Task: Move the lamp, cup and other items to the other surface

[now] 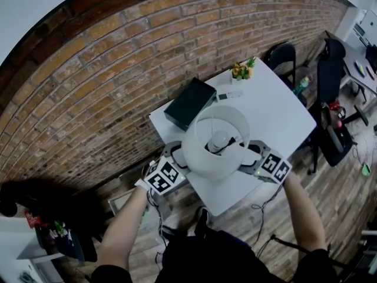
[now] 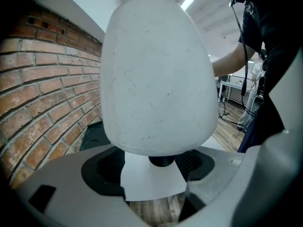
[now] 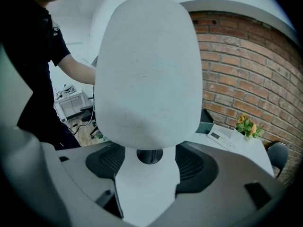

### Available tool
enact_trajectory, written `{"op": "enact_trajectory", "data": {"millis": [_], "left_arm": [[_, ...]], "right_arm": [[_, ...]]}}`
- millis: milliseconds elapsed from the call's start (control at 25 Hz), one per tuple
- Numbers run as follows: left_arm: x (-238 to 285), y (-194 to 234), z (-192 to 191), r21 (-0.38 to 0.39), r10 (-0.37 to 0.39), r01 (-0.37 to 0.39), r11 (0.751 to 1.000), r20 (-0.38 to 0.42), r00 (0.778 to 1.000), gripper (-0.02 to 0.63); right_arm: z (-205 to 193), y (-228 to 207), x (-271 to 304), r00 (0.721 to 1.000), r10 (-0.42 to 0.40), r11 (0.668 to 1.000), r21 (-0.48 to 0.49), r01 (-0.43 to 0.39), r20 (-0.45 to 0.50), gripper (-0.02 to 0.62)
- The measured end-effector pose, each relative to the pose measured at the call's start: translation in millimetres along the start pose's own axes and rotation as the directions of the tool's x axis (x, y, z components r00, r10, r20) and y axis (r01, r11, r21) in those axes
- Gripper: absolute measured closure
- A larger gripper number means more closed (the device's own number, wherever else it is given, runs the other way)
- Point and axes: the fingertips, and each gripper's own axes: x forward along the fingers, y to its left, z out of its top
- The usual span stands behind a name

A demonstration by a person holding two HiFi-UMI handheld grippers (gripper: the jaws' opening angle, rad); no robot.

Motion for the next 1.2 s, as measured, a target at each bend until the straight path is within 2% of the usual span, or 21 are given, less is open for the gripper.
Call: {"op": "enact_trajectory", "data": {"millis": [200, 400, 560, 760, 840, 1000, 1120, 1200], "left_arm": [[-2.1, -4.6, -10.3, -0.016, 0.013, -0.013, 1.0, -0.005, 1.0, 0.284], [-20.9, -11.5, -41.0, -0.105, 0.055, -0.056, 0.993, -0.011, 0.998, 0.284], [-51.0, -28.9, -85.4, -0.187, 0.116, -0.125, 0.974, -0.056, 0.992, 0.284], [-102.8, -50.5, -135.1, -0.277, 0.212, -0.224, 0.934, -0.073, 0.975, 0.285], [-128.9, -58.9, -150.0, -0.294, 0.264, -0.277, 0.915, -0.084, 0.961, 0.285], [-182.0, -81.8, -184.4, -0.354, 0.35, -0.358, 0.864, -0.09, 0.933, 0.285], [-220.3, -105.7, -218.1, -0.415, 0.379, -0.388, 0.823, -0.106, 0.919, 0.287], [-243.4, -119.5, -244.1, -0.433, 0.387, -0.4, 0.808, -0.122, 0.914, 0.288]], "right_arm": [[-12.0, 6.4, 3.8, 0.999, -0.015, 1.0, -0.01, 0.015, -0.031, 0.255], [-33.2, 29.7, 3.8, 0.999, -0.015, 0.997, 0.075, 0.018, -0.035, 0.266], [-41.9, 58.6, 15.1, 0.996, -0.068, 0.997, 0.044, 0.07, -0.062, 0.275], [-23.6, 101.9, 40.1, 0.995, -0.098, 0.993, 0.058, 0.099, -0.031, 0.292], [-11.3, 126.3, 52.1, 0.996, -0.084, 0.994, 0.063, 0.085, -0.03, 0.301], [13.4, 178.8, 84.3, 0.998, -0.06, 0.998, 0.011, 0.06, -0.021, 0.302], [38.2, 220.2, 110.0, 0.999, -0.034, 0.999, -0.008, 0.034, 0.001, 0.302], [55.0, 247.7, 130.8, 1.0, -0.001, 1.0, -0.019, 0.001, 0.009, 0.305]]}}
